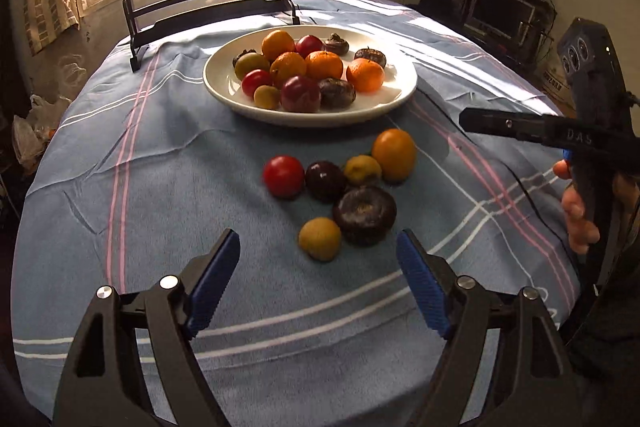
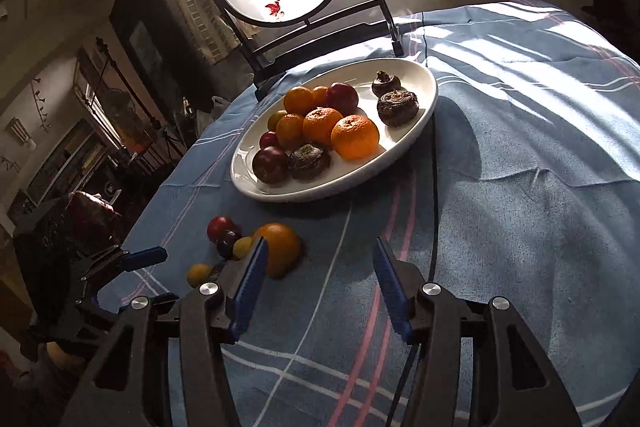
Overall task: Organize fruits
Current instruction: 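Grasp a small yellow fruit with the left tool while the right tool grasps an orange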
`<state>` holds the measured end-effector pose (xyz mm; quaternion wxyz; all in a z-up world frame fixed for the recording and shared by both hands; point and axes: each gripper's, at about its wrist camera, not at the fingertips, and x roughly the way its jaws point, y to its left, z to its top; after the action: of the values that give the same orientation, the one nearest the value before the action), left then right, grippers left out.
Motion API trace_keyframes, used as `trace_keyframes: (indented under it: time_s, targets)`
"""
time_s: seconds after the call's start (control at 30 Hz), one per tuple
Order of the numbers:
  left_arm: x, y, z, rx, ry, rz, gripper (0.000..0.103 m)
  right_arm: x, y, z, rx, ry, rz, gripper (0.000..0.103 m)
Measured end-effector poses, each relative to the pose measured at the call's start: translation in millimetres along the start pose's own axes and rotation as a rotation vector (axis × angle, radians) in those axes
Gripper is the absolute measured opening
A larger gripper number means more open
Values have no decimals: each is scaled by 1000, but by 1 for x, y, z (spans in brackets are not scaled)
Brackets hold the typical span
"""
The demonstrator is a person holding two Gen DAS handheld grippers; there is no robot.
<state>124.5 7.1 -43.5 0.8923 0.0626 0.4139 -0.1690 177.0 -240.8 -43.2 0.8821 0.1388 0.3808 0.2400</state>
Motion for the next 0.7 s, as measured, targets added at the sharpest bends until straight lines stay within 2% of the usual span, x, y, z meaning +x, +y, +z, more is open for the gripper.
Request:
trace_keyframes:
  time_s: [0.1,0.23,0.33,0.4,0.43,0.57,0.63,0.7]
  targets:
    - [4,6,-8,-2,16,29,70,3,-6,1,32,15,10,54]
    - [13,7,-1,14,17,45,69,4,-8,0,42,24,11,55]
    - [25,10,6,-2,63,1,67,3,-8,-2,44,23,15,54]
    - [29,10,6,8,82,-2,67,3,-8,-2,46,28,17,54]
    - [33,8,5,17,104,-5,60,4,-8,-2,43,30,19,54]
    - [33,-4,3,95,99,15,45,5,-7,-1,41,37,25,54]
    - [32,-8,2,113,91,5,28,5,-7,-1,42,34,25,54]
    - [30,-11,0,131,83,23,25,6,-7,-1,44,32,24,54]
